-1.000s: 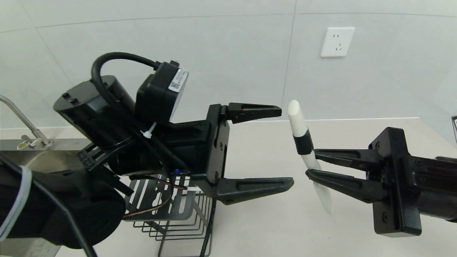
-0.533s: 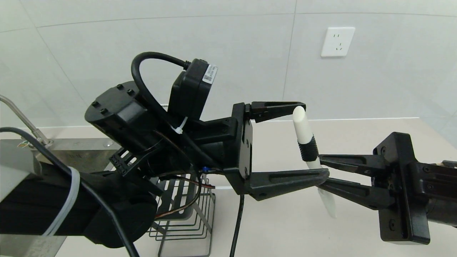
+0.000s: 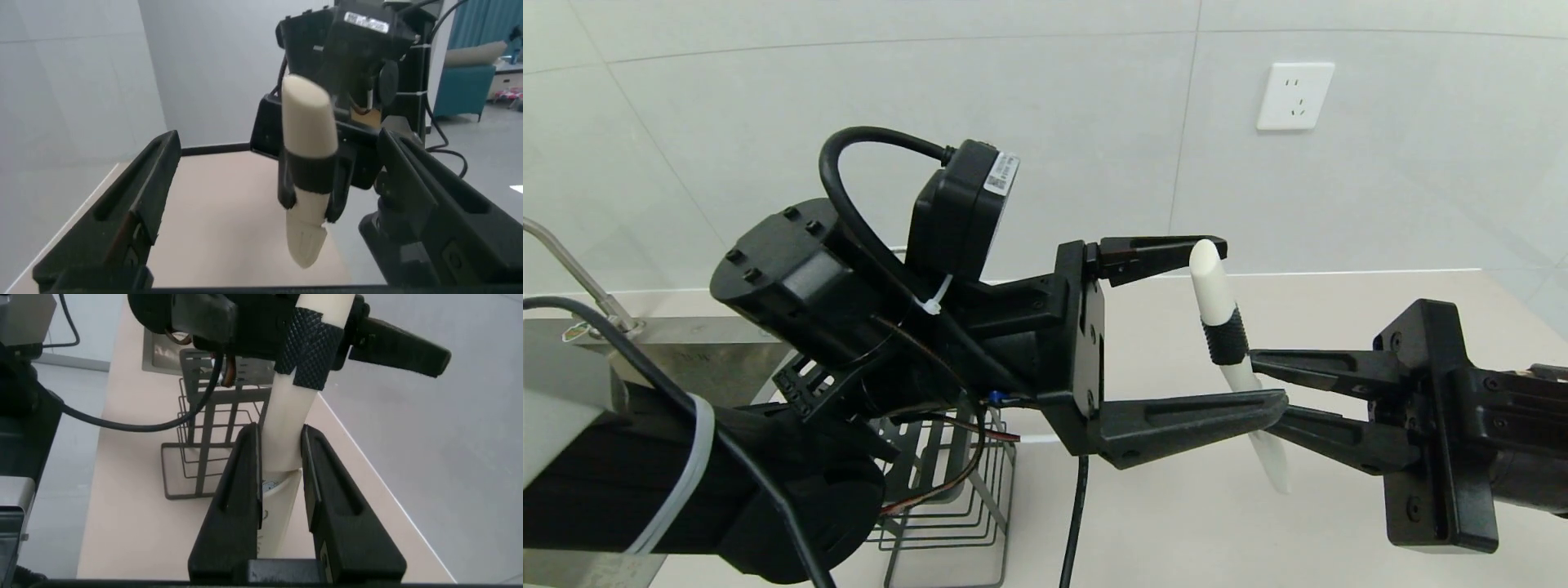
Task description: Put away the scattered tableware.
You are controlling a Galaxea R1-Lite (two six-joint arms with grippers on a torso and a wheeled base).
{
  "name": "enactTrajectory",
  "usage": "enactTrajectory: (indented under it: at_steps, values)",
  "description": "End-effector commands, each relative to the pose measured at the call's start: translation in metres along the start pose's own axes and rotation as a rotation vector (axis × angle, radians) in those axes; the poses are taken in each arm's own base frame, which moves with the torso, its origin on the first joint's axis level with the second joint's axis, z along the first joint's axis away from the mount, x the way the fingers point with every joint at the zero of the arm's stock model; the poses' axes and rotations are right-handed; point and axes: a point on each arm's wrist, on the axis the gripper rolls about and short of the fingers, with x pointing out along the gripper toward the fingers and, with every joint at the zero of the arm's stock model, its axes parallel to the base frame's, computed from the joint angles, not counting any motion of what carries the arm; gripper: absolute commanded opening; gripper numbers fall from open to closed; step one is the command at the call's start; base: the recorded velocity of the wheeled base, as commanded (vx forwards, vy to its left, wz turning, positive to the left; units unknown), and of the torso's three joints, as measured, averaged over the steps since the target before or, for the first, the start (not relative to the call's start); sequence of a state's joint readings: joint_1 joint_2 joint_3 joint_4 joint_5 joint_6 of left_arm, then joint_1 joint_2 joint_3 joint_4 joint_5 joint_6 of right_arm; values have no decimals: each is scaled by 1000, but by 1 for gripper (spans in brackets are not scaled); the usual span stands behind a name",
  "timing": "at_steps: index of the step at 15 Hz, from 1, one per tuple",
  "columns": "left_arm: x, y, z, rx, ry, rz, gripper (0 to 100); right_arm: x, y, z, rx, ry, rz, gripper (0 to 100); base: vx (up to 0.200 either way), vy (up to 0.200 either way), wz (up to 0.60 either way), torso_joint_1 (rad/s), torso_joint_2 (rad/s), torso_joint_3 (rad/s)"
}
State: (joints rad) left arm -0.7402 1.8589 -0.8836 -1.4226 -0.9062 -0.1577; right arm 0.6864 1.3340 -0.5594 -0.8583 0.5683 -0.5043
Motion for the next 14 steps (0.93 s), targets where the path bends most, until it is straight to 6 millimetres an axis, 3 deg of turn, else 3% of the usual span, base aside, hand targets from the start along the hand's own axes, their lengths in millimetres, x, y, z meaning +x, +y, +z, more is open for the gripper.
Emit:
enactTrajectory:
  at_steps: [1, 14]
  values:
    - [2, -2, 0, -2, -2, -8, 100, 3, 0, -3, 4, 6, 4, 0, 0, 0, 0, 0, 0, 0]
    - [10, -6, -4, -15, -4, -28, 100, 2, -1, 0, -7, -9, -5, 0, 0, 0, 0, 0, 0, 0]
